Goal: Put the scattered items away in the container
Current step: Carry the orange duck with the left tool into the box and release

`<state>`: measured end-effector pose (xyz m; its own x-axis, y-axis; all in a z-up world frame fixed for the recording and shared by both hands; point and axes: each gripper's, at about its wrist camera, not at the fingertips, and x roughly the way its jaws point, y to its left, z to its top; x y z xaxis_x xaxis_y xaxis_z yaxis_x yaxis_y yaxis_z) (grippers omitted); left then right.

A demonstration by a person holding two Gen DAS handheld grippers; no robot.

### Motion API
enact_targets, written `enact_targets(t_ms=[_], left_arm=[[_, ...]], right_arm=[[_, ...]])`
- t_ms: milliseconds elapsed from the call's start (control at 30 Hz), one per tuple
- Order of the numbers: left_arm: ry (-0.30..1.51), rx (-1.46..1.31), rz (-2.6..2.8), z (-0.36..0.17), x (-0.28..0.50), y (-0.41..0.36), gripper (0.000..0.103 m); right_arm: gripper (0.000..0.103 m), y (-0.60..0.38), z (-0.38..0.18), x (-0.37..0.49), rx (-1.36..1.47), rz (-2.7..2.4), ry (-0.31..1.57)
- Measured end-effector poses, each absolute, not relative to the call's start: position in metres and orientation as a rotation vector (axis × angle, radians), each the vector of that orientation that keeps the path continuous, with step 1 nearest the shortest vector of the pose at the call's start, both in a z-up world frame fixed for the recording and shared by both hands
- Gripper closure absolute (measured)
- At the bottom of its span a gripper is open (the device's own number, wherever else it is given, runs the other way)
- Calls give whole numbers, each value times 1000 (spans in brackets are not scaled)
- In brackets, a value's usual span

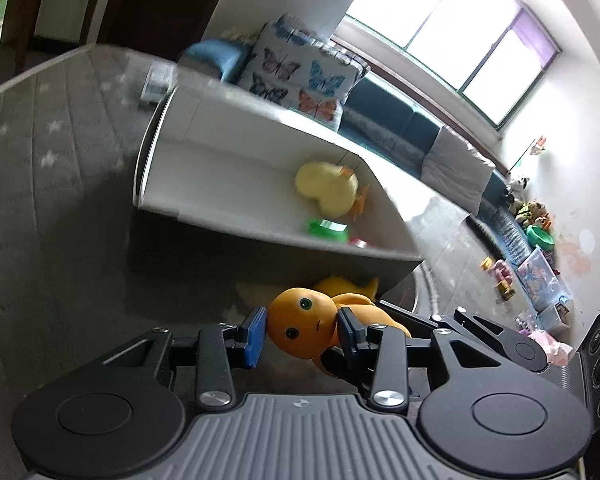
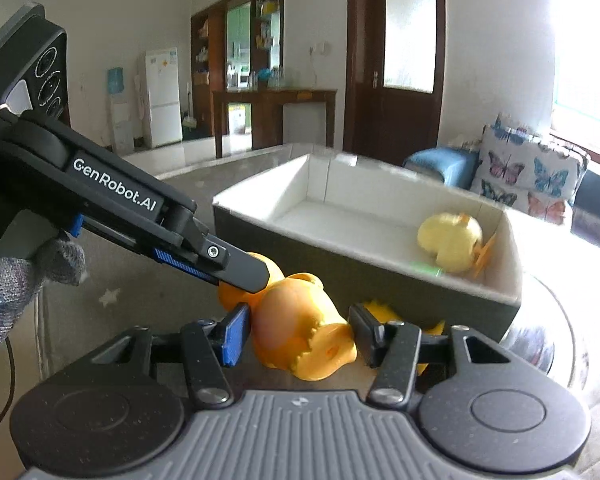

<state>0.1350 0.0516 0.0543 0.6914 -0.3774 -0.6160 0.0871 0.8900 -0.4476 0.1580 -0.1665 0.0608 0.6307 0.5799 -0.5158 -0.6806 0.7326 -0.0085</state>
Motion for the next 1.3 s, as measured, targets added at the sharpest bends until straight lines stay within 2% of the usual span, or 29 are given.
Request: enact_targets(t_ms=[400, 867, 1100, 1300], left_arm=[[663, -355, -251, 96, 187, 53, 62], [785, -383, -207, 55, 247, 65, 61], [838, -405, -173, 40, 252, 70, 63], [814, -415, -178, 47, 247, 71, 63]], right_arm=[[48, -156, 96, 205, -165, 671, 394], [48, -144, 60, 273, -103, 664, 530], [48, -141, 49, 271, -97, 665, 550], [47, -141, 51, 265, -106, 667, 543]])
